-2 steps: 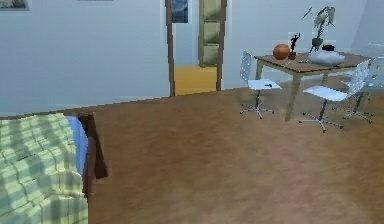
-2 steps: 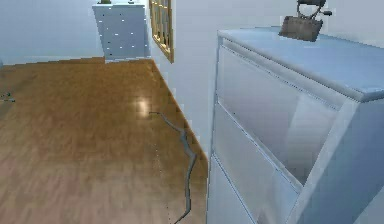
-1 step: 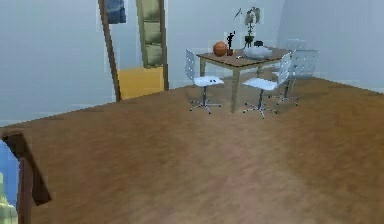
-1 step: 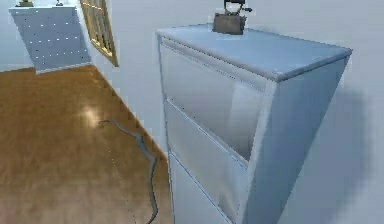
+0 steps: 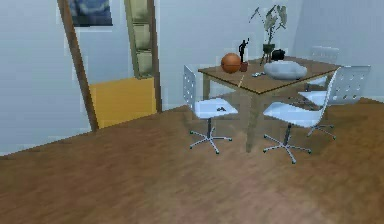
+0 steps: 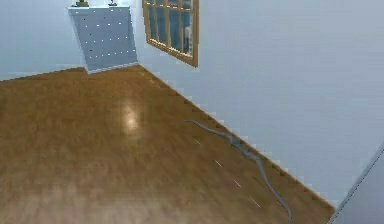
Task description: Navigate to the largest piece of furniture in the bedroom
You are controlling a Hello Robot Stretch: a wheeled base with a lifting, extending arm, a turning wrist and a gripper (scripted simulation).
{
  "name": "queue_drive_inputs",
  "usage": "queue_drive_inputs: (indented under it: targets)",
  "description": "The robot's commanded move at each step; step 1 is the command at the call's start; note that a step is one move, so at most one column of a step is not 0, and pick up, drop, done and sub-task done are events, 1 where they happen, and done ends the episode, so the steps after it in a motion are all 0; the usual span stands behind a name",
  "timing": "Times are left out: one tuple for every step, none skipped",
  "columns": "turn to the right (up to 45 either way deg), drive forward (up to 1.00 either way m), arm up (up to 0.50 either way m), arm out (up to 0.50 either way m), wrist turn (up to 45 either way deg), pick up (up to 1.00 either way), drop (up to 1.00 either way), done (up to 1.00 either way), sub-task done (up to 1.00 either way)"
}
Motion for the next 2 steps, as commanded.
queue_drive_inputs:
  targets:
    - [3.0,0.0,0.0,0.0,0.0,0.0,0.0,0.0,0.0]
    - [0.0,0.95,0.0,0.0,0.0,0.0,0.0,0.0,0.0]
